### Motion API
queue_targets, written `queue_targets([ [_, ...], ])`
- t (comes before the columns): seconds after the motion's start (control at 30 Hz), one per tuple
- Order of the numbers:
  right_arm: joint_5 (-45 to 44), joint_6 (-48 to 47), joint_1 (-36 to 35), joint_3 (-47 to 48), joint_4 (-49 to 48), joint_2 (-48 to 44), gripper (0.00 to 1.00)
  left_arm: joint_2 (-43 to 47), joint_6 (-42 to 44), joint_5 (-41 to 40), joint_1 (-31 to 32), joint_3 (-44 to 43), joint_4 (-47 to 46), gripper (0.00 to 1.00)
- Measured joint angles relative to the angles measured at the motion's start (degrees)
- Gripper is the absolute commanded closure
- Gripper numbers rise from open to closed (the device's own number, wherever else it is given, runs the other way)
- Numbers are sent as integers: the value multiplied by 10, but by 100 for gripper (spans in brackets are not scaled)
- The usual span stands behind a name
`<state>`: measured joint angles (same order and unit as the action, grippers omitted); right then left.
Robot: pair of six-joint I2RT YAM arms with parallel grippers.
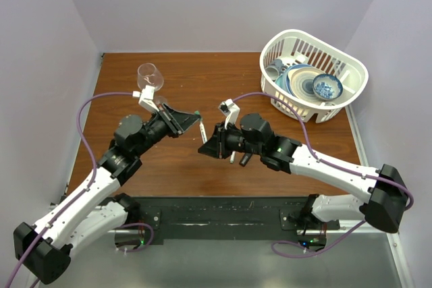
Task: Insert the pens into the pen caps
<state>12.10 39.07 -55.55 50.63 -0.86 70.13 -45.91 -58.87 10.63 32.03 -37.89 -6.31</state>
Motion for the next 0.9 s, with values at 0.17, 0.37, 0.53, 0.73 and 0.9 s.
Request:
queue_targets([
  [0.17, -2, 0, 0, 0, 0, 0, 100, -12, 12, -15, 0, -20, 7, 100],
  [0.37, -4, 2, 0, -2, -1, -1, 100, -12, 17, -32, 0, -24, 11, 100],
  [0.53, -6, 4, -1, -10, -10, -7, 100, -11, 23, -34, 0, -24, 17, 100],
  [0.73, -6, 4, -1, -13, -16, -9, 100, -8, 26, -32, 0, -24, 17, 100],
  [0.9, -6, 4, -1, -12, -18, -9, 100, -8, 26, -25, 0, -24, 18, 100],
])
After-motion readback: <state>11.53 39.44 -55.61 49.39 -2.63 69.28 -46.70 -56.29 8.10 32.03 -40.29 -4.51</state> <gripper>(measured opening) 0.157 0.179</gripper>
